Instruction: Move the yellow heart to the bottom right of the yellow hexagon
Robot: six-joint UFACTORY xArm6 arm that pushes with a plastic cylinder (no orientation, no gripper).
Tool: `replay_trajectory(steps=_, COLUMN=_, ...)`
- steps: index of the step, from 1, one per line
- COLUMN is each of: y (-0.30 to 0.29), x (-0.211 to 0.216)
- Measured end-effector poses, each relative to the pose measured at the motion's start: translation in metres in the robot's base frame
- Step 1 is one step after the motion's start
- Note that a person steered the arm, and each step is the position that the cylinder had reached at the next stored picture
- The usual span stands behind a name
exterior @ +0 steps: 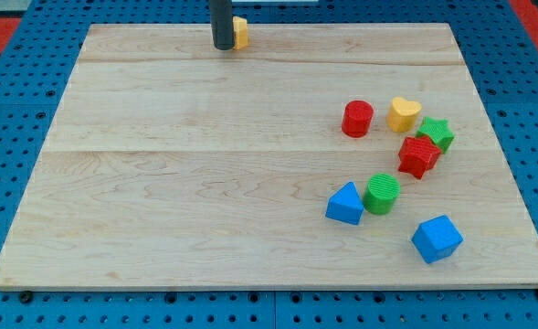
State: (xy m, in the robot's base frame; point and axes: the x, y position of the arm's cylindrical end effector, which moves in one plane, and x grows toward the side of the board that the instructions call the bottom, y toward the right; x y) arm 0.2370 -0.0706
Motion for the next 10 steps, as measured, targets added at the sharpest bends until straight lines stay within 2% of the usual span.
replay_trajectory(steps=1, y=0.0, x=0.019)
replay_trajectory(steps=3, y=0.184, x=0.074)
replay_trajectory(steps=4, y=0.267, x=0.087)
replay_trajectory(steps=6, y=0.276, x=0.149)
replay_trajectory(steps=7, y=0.254, x=0.156)
replay_trajectory(steps=8, y=0.195, x=0.156)
replay_trajectory(steps=9, y=0.171, x=0.165)
replay_trajectory(steps=10, y=0.193, x=0.198)
